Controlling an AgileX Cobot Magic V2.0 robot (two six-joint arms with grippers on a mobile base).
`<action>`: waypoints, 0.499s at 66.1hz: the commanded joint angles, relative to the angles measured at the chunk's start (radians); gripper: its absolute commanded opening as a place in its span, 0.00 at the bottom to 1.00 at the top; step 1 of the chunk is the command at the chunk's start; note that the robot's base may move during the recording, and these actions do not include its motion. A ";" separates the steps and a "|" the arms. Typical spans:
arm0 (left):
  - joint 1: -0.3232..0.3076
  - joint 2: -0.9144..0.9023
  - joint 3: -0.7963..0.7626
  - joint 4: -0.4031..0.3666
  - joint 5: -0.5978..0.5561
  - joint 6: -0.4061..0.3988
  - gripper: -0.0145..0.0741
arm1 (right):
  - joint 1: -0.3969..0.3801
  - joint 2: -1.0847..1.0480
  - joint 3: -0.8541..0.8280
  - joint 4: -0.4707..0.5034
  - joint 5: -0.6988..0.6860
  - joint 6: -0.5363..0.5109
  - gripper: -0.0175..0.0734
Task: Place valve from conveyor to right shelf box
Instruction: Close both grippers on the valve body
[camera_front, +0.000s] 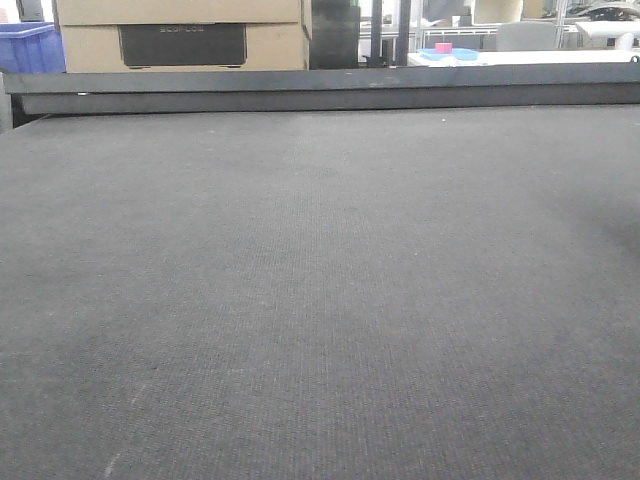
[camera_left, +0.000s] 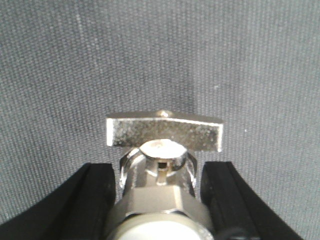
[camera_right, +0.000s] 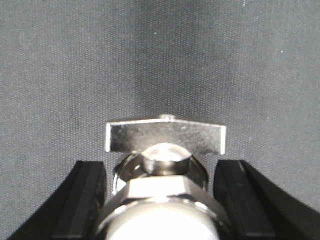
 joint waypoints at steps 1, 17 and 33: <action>0.001 -0.017 -0.008 -0.017 0.018 -0.003 0.04 | 0.001 -0.018 -0.012 0.024 -0.019 0.001 0.01; 0.001 -0.186 -0.008 -0.076 -0.097 -0.003 0.04 | 0.001 -0.074 -0.012 0.096 -0.064 0.001 0.01; 0.001 -0.429 0.071 -0.173 -0.362 -0.003 0.04 | 0.001 -0.215 -0.008 0.087 -0.176 -0.045 0.01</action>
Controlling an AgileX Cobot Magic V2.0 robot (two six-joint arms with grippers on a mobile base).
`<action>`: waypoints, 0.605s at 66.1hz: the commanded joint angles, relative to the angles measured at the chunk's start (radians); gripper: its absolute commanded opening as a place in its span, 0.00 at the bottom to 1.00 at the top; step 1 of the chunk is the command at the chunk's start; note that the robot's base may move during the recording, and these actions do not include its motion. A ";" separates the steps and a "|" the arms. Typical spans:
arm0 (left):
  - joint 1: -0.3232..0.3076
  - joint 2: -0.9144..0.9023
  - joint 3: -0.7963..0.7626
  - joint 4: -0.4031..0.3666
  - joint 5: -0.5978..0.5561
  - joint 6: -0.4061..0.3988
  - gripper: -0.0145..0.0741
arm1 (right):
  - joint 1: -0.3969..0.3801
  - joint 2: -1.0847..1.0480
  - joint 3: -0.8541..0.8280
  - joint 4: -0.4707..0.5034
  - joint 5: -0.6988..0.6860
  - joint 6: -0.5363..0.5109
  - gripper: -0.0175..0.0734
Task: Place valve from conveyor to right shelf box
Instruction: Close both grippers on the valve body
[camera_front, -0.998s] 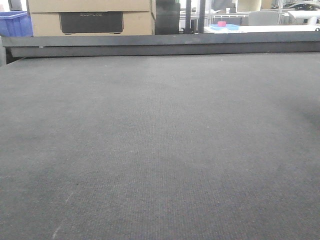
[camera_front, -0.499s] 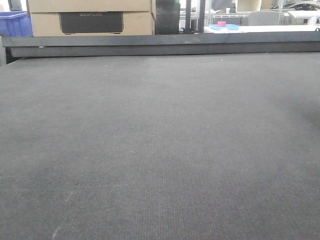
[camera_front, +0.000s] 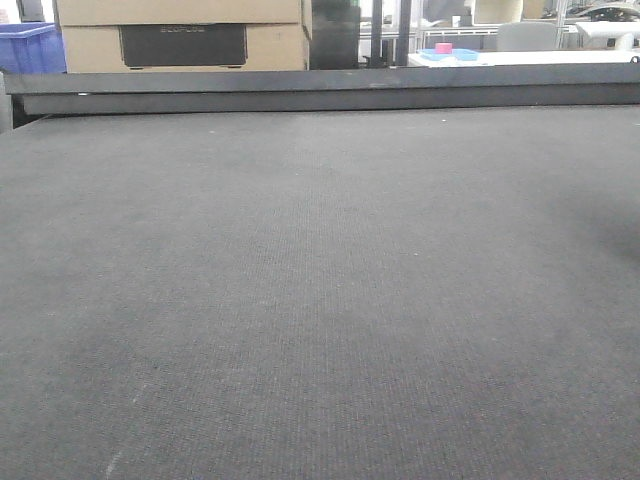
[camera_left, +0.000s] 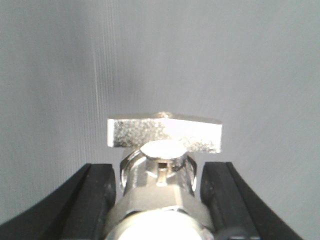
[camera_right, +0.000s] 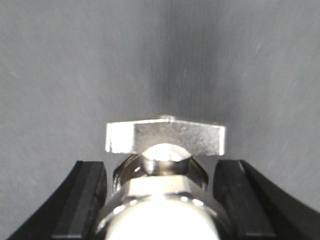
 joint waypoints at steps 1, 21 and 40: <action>0.001 -0.096 0.034 -0.044 -0.117 -0.003 0.04 | 0.001 -0.075 -0.006 -0.010 -0.090 -0.026 0.01; 0.001 -0.370 0.276 -0.086 -0.386 -0.001 0.04 | 0.001 -0.206 0.121 -0.033 -0.260 -0.073 0.01; 0.001 -0.556 0.513 -0.086 -0.461 -0.001 0.04 | 0.001 -0.262 0.256 -0.033 -0.340 -0.073 0.01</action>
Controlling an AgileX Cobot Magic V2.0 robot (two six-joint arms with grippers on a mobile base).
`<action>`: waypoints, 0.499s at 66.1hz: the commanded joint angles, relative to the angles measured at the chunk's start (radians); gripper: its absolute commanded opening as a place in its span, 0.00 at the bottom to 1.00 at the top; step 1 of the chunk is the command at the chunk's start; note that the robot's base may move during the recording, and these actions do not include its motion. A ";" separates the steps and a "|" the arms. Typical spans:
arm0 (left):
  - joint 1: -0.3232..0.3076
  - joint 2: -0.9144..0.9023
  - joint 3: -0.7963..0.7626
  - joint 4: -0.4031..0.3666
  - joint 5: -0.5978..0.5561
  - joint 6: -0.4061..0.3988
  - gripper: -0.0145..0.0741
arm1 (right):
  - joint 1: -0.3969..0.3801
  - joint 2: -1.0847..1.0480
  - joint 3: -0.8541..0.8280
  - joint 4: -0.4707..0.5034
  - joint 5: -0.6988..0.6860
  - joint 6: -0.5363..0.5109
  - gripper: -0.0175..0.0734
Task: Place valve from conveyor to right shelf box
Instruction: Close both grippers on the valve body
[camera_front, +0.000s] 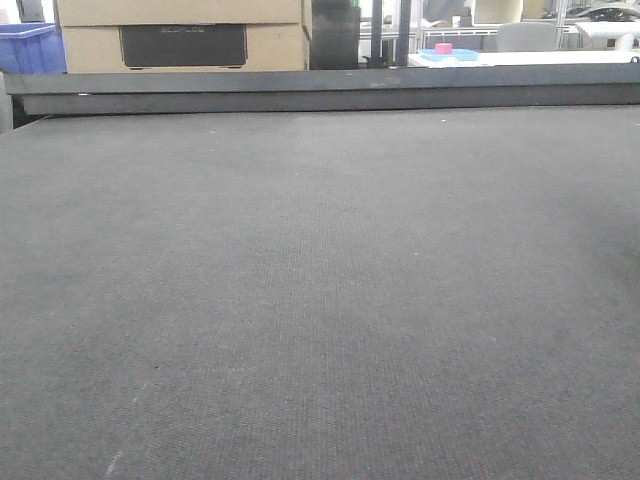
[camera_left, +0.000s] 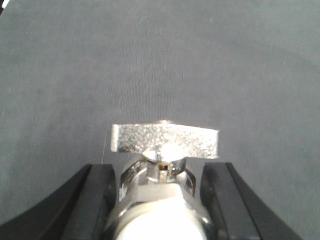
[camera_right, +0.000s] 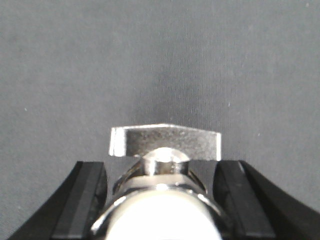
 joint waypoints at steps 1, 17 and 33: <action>0.001 -0.041 0.053 -0.017 -0.079 -0.001 0.04 | 0.001 -0.015 0.013 -0.012 -0.088 -0.009 0.01; 0.001 -0.048 0.099 -0.017 -0.084 -0.001 0.04 | 0.001 -0.009 0.013 -0.012 -0.094 -0.009 0.01; 0.001 -0.048 0.099 -0.017 -0.122 -0.001 0.04 | 0.001 -0.009 0.013 -0.012 -0.105 -0.009 0.01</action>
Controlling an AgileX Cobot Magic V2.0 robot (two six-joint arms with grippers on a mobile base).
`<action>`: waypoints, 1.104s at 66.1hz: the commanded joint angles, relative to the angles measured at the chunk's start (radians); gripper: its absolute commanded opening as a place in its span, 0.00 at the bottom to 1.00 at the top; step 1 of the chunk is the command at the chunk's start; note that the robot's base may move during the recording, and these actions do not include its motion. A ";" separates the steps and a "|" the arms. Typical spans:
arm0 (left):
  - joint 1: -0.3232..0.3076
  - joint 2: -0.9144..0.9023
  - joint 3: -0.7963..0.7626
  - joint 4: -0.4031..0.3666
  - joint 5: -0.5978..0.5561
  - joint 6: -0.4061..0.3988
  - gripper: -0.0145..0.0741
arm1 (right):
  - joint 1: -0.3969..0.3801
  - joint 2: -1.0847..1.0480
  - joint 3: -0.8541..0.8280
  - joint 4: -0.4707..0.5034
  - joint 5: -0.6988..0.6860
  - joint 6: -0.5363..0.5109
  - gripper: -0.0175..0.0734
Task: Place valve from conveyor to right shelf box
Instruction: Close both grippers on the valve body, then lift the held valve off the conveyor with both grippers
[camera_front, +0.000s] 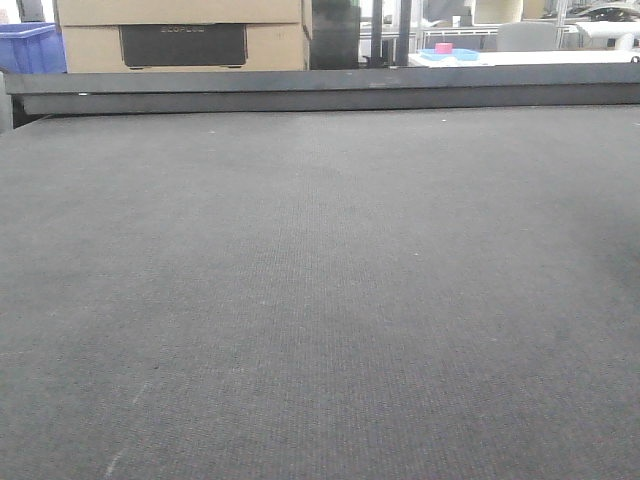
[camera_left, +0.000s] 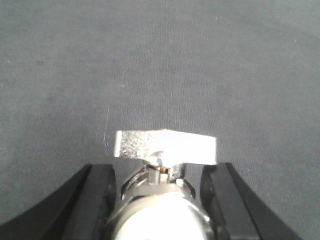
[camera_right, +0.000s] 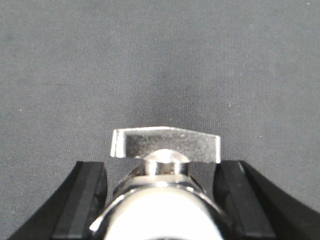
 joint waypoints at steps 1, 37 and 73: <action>0.001 -0.013 -0.005 -0.012 -0.064 -0.001 0.04 | 0.001 -0.010 -0.008 -0.012 -0.063 -0.008 0.01; 0.001 -0.013 -0.005 -0.012 -0.084 -0.001 0.04 | 0.001 -0.010 -0.008 -0.012 -0.066 -0.008 0.01; 0.001 -0.013 -0.005 -0.012 -0.084 -0.001 0.04 | 0.001 -0.010 -0.008 -0.012 -0.074 -0.008 0.01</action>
